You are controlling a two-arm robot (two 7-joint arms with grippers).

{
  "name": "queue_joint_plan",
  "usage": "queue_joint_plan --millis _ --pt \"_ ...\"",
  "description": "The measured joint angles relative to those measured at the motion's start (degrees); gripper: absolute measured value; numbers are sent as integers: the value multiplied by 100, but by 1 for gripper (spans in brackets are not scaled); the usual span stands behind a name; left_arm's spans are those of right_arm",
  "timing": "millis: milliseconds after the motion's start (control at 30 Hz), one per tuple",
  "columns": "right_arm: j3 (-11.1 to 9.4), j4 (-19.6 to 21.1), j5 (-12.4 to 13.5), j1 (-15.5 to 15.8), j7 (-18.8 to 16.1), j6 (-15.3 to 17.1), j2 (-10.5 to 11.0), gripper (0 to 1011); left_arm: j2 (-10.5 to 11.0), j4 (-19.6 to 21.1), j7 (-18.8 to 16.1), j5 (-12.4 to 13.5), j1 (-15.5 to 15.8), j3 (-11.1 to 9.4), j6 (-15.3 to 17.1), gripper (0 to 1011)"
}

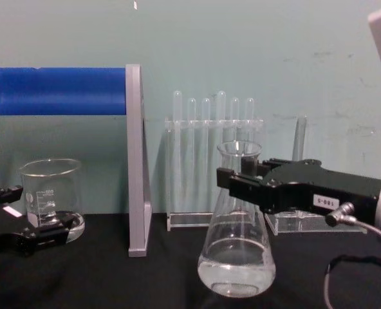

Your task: Grasp the erlenmeyer flask with one hand, shake it three times, then place it back.

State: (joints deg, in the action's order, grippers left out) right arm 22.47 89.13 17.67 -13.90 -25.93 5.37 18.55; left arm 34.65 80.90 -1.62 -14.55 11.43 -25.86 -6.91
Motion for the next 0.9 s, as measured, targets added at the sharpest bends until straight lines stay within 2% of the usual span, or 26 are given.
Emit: queue_joint_plan --millis 233,900 --pt "121 -165 208 -56 -251 -106 147 452 0 0 0 0 0 0 0 1001" --pt "443 -497 537 -206 -710 -540 436 453 0 0 0 0 0 0 0 1001"
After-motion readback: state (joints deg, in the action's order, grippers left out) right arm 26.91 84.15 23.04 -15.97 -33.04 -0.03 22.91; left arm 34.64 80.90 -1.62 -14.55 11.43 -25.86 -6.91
